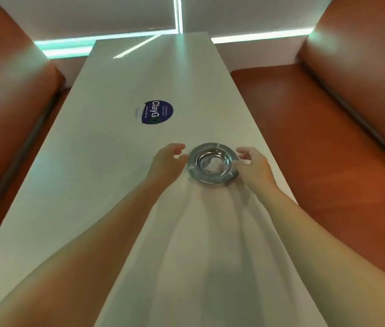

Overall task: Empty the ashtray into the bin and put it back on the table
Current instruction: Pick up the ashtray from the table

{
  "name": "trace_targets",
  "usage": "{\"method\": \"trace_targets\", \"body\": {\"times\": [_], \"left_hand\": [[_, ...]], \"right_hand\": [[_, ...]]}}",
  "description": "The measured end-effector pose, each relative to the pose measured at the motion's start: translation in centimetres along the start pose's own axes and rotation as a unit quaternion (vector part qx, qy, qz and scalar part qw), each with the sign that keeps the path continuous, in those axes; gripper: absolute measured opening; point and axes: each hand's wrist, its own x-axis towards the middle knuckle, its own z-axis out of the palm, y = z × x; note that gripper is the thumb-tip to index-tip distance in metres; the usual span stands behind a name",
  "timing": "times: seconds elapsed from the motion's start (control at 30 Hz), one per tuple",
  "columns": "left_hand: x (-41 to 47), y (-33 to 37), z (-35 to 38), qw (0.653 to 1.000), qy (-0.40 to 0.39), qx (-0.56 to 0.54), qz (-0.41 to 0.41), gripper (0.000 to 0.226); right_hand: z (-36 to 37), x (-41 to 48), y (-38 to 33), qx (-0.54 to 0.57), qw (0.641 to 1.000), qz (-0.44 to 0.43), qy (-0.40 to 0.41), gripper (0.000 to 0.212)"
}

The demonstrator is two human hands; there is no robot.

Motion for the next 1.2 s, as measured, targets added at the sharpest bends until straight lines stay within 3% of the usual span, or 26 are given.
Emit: {"method": "trace_targets", "body": {"times": [0.13, 0.23, 0.4, 0.47, 0.57, 0.67, 0.73, 0.87, 1.2], "left_hand": [[2.6, 0.3, 1.3, 0.999, -0.01, 0.012, -0.035, 0.04], [3.3, 0.0, 2.1, 0.999, -0.019, -0.002, -0.039, 0.015], [2.0, 0.2, 1.7, 0.998, -0.011, -0.05, -0.038, 0.02], [0.5, 0.8, 1.1, 0.998, -0.015, -0.048, -0.022, 0.034], [-2.7, 1.9, 0.2, 0.998, -0.021, -0.055, -0.003, 0.04], [-7.3, 2.7, -0.4, 0.996, -0.042, -0.072, 0.017, 0.023], [-10.8, 3.1, -0.5, 0.995, -0.05, -0.082, 0.027, 0.035], [-18.6, 3.3, 0.1, 0.99, -0.078, -0.106, 0.048, 0.044], [-33.7, 5.0, 4.6, 0.979, -0.166, -0.094, 0.068, 0.041]], "right_hand": [[0.5, 2.8, 0.5, -0.019, 1.0, 0.021, -0.008, 0.047], [0.5, 3.8, 1.0, 0.004, 0.999, 0.044, -0.027, 0.048], [-0.2, 2.7, 0.7, 0.037, 0.998, 0.05, -0.023, 0.051], [-0.8, 1.0, 0.3, 0.057, 0.997, 0.048, -0.025, 0.052], [-2.2, -2.8, -0.5, 0.106, 0.992, 0.058, -0.029, 0.048], [-4.2, -7.9, -1.0, 0.15, 0.986, 0.057, -0.036, 0.031], [-5.6, -12.1, -1.0, 0.171, 0.983, 0.054, -0.029, 0.02], [-8.4, -21.0, 0.2, 0.193, 0.98, 0.044, 0.005, 0.028], [-16.4, -36.9, 4.4, 0.215, 0.97, 0.098, 0.06, 0.015]]}}
